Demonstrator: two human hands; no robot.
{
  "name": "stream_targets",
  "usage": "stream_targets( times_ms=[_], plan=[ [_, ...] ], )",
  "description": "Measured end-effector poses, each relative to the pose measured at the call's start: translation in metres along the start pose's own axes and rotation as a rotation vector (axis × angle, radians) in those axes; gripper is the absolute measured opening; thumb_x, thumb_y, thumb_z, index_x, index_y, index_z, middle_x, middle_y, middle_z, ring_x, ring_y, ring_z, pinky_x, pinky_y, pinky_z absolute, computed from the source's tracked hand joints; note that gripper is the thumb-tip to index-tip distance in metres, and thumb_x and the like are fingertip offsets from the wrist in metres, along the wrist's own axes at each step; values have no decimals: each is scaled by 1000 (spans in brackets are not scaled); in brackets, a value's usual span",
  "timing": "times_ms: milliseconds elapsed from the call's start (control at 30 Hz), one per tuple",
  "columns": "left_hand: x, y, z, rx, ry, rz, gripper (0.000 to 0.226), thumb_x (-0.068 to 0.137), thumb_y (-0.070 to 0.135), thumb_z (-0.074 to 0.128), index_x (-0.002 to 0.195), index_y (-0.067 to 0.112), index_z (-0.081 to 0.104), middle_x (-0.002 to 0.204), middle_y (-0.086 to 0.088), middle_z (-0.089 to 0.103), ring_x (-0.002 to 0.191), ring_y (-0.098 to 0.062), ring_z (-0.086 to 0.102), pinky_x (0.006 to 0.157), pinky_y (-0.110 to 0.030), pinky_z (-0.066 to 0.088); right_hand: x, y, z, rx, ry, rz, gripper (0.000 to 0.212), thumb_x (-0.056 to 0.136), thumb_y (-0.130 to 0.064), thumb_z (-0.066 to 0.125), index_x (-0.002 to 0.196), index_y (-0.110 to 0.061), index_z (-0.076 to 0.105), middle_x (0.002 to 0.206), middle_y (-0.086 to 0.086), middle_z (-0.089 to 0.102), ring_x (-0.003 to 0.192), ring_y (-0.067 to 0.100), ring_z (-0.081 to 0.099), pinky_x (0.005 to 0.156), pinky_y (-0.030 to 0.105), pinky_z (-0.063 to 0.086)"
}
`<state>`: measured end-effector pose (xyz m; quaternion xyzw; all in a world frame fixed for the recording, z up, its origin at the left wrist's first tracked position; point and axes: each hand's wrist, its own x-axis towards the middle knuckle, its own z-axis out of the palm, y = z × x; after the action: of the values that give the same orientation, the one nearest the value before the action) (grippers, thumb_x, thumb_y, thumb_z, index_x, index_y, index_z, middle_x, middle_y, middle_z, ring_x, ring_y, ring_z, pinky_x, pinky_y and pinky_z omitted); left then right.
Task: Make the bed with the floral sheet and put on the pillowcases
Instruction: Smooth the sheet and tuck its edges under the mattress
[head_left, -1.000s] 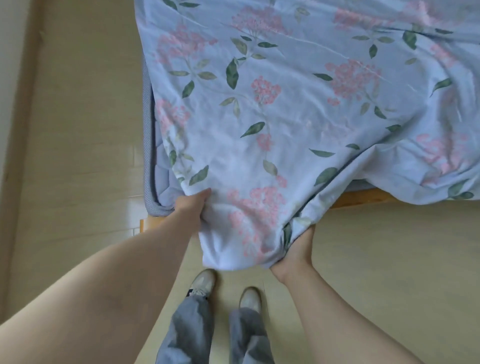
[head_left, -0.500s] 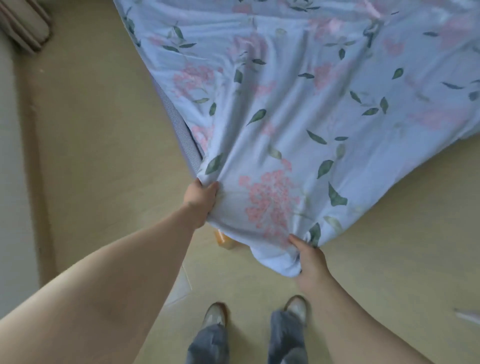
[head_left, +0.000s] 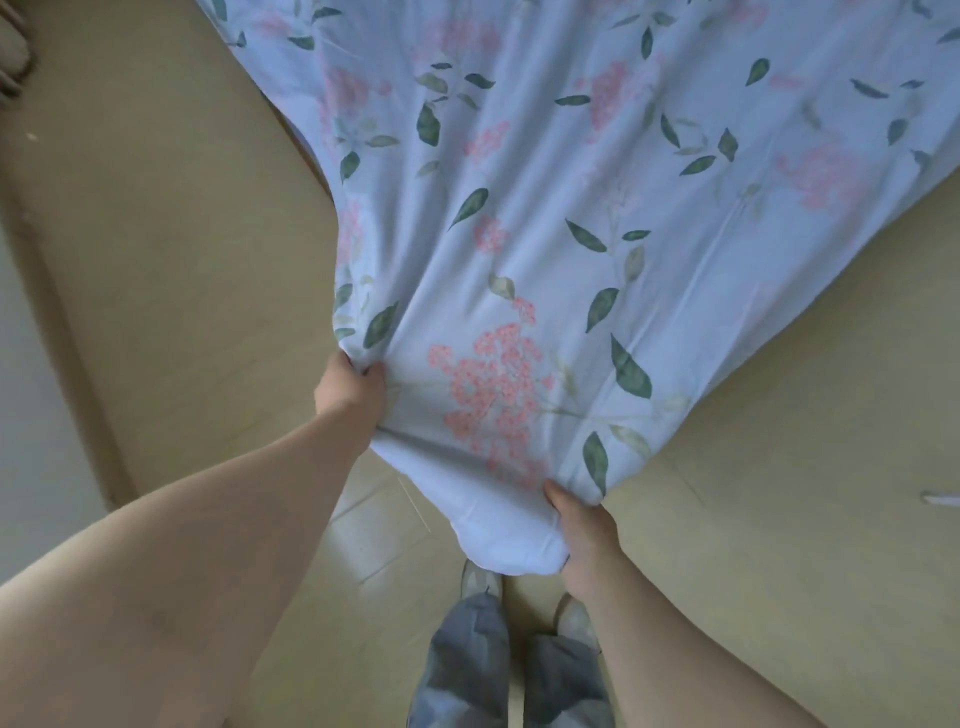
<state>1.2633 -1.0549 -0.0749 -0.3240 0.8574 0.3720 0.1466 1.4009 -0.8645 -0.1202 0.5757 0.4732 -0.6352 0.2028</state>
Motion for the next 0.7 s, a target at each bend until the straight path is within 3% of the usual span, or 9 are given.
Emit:
stream_targets(
  times_ms=[133, 267, 333, 433, 633, 700],
  plan=[
    [4, -5, 9, -60, -26, -40, 35, 93, 16, 43, 126, 3, 44, 125, -20, 55, 112, -37, 53, 79, -31, 38, -3, 5, -6, -5, 72, 43, 56, 81, -22, 71, 130, -2, 51, 126, 14, 59, 114, 34, 57, 99, 42, 48],
    [10, -10, 20, -191, -94, -139, 37, 93, 10, 37, 130, 5, 38, 113, -12, 48, 97, -27, 47, 79, -33, 39, 0, 6, -6, -121, 100, 157, 65, 87, -23, 63, 141, -1, 35, 140, 16, 45, 127, 33, 46, 105, 41, 39],
    [13, -13, 23, -154, -122, -160, 48, 92, 9, 39, 139, 13, 33, 130, -10, 44, 114, -30, 47, 95, -39, 43, 1, 7, -4, -164, 118, 181, 63, 89, -21, 60, 141, -2, 30, 140, 17, 43, 127, 33, 45, 104, 41, 38],
    [12, -11, 26, -29, -130, -165, 60, 92, 9, 42, 148, 20, 22, 151, -9, 21, 134, -32, 33, 112, -45, 32, -4, 1, -1, -277, 153, 181, 60, 90, -26, 57, 140, -4, 31, 142, 18, 40, 127, 34, 42, 103, 41, 35],
    [-2, 17, 15, 90, -273, -5, 51, 93, 10, 47, 142, 16, 36, 148, -12, 26, 126, -34, 42, 103, -37, 39, -16, -35, 14, -331, 73, 154, 49, 93, -23, 51, 134, 3, 43, 140, 18, 46, 129, 32, 43, 107, 39, 34],
    [-5, 34, 9, 91, -301, 3, 47, 92, 10, 46, 138, 15, 40, 145, -14, 33, 109, -32, 50, 92, -36, 44, -26, -55, 23, -344, 60, 126, 45, 94, -19, 49, 131, 7, 45, 129, 17, 53, 120, 32, 49, 101, 38, 39]
  ],
)
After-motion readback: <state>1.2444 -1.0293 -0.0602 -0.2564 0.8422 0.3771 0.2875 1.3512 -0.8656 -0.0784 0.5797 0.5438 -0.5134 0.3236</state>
